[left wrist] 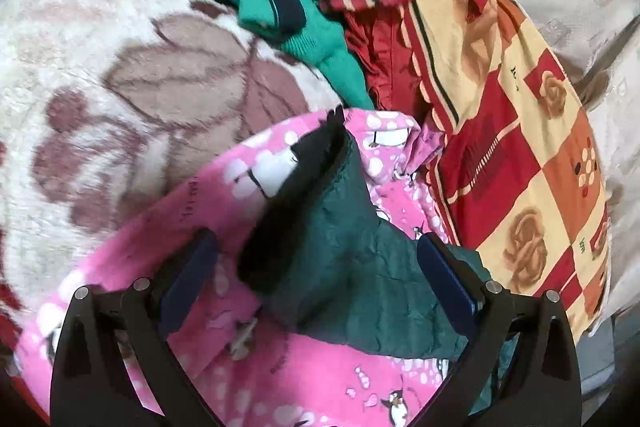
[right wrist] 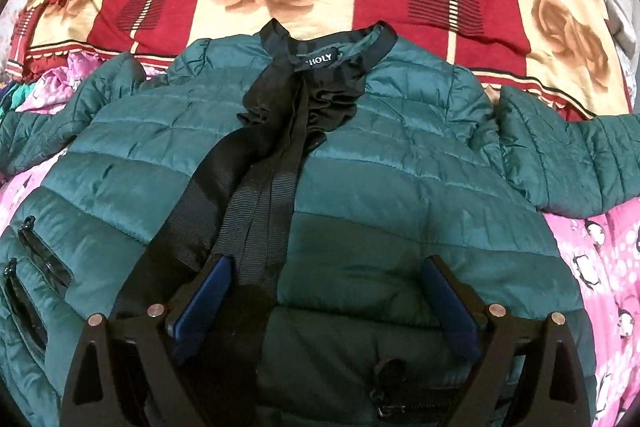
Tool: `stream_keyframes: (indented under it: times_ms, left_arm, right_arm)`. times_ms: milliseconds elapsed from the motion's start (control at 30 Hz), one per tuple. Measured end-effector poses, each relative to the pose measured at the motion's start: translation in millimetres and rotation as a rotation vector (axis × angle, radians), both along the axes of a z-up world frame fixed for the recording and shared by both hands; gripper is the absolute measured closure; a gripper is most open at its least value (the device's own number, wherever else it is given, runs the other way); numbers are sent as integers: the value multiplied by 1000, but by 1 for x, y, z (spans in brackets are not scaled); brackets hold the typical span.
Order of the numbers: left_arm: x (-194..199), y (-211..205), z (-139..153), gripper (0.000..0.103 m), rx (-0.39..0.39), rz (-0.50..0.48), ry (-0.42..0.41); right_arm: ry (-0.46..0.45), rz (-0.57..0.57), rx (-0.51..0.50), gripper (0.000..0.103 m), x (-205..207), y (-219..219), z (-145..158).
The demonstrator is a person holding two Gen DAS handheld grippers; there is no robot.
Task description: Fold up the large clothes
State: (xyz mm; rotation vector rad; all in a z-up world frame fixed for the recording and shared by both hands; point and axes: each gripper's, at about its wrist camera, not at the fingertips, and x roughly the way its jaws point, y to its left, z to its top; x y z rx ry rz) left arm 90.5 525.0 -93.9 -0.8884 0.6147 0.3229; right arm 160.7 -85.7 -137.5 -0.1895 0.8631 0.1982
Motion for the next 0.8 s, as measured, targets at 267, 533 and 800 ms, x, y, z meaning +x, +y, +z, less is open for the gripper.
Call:
stream_keyframes:
  times_ms: [267,533,800]
  left_arm:
    - [26,-3,-3,2,18,-28,91]
    - [46,-20,1,89,152,-20,304]
    - [64,-91,100,89,348,-97,138]
  right_arm:
    - [-2,-1,0,8,0,0,0]
    - [-2,-2,-1,8,0,0,0]
    - [20,-9,-18,5,-4,-2,2]
